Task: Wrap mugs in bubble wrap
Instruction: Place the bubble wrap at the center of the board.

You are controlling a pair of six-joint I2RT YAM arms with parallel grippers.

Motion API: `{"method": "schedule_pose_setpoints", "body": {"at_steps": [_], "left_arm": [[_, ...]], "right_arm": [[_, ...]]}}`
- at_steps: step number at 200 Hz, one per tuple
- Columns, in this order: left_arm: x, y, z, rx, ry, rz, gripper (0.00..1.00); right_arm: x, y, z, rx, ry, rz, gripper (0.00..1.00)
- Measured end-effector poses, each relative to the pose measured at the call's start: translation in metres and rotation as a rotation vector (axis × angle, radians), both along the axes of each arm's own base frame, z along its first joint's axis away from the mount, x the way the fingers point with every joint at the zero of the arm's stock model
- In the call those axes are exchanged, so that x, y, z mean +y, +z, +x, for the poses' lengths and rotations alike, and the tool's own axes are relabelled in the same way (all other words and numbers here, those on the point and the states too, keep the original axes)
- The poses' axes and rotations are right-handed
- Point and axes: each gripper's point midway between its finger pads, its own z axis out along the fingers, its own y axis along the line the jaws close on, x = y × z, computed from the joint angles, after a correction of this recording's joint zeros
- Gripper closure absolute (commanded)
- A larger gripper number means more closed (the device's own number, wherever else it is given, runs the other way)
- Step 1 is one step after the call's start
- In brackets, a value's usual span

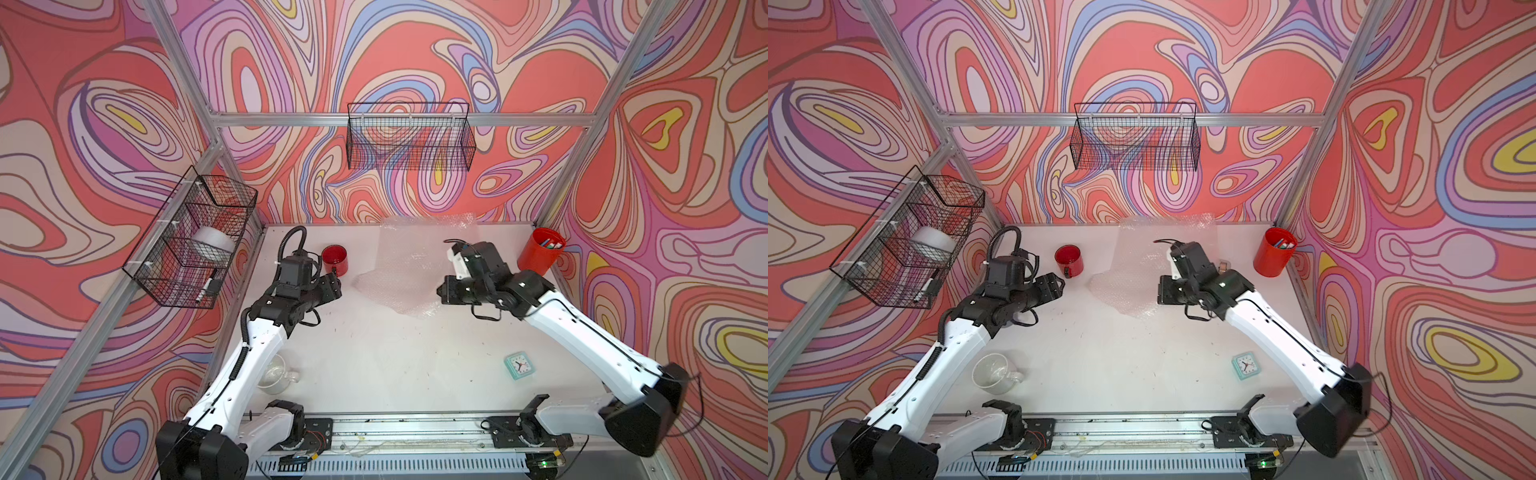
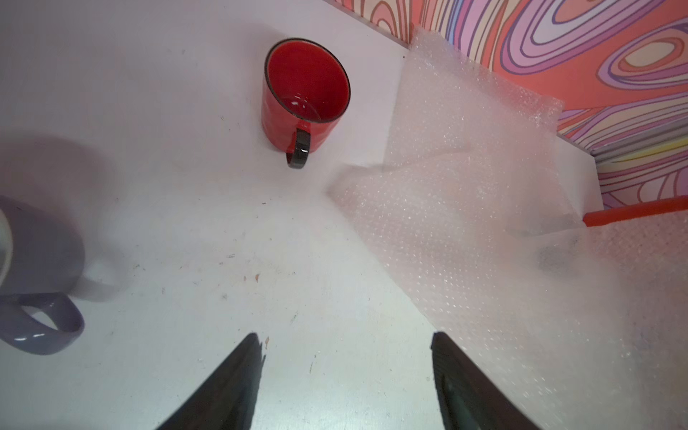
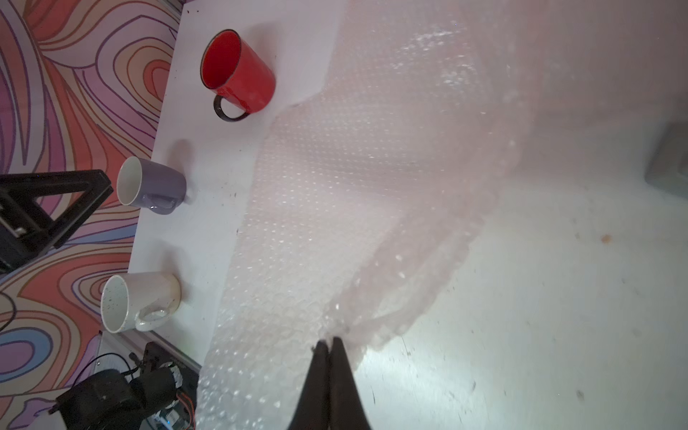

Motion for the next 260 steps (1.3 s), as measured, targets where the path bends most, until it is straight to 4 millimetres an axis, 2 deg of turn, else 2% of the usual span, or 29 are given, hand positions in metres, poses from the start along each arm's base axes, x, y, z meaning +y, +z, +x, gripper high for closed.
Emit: {"method": "schedule_pose_setpoints", "body": {"at_steps": [12,29,54,69,95,121,151,170,188,236,260], "left_arm": [[-0.016,-0.006,-0.008,0.017,-0.044,-0.002,0.30],[-0.040,-0.021,-0.016,0.054,-0.111,0.004,0.35],[-0.072,-0.049,-0.020,0.127,-0.185,0.023,0.37],[-0.085,-0.066,-0.019,0.164,-0.205,0.036,0.37],[-0.097,-0.084,-0.013,0.193,-0.217,0.040,0.38],[-0.110,-0.103,-0.004,0.216,-0.241,0.026,0.53],[-0.141,-0.138,-0.004,0.270,-0.329,0.012,0.72],[-0.160,-0.155,-0.003,0.296,-0.378,-0.002,0.83],[-0.171,-0.164,0.003,0.306,-0.398,-0.012,0.87],[-0.170,-0.172,0.010,0.297,-0.382,0.003,0.92],[-0.155,-0.184,-0.003,0.317,-0.350,0.032,0.92]], "right_arm": [[-0.023,-0.011,-0.021,0.036,-0.047,-0.032,1.00],[-0.049,-0.041,-0.043,0.114,-0.099,-0.122,1.00],[-0.070,-0.085,-0.050,0.208,-0.155,-0.262,1.00],[-0.079,-0.099,-0.049,0.227,-0.184,-0.321,1.00],[-0.087,-0.103,-0.042,0.196,-0.222,-0.360,1.00],[-0.091,-0.117,-0.036,0.197,-0.242,-0.392,1.00],[-0.102,-0.141,-0.041,0.227,-0.264,-0.446,1.00],[-0.109,-0.146,-0.039,0.225,-0.293,-0.460,1.00],[-0.112,-0.146,-0.034,0.212,-0.316,-0.449,1.00],[-0.107,-0.144,-0.021,0.174,-0.307,-0.420,1.00],[-0.095,-0.144,-0.012,0.153,-0.249,-0.378,1.00]]}}
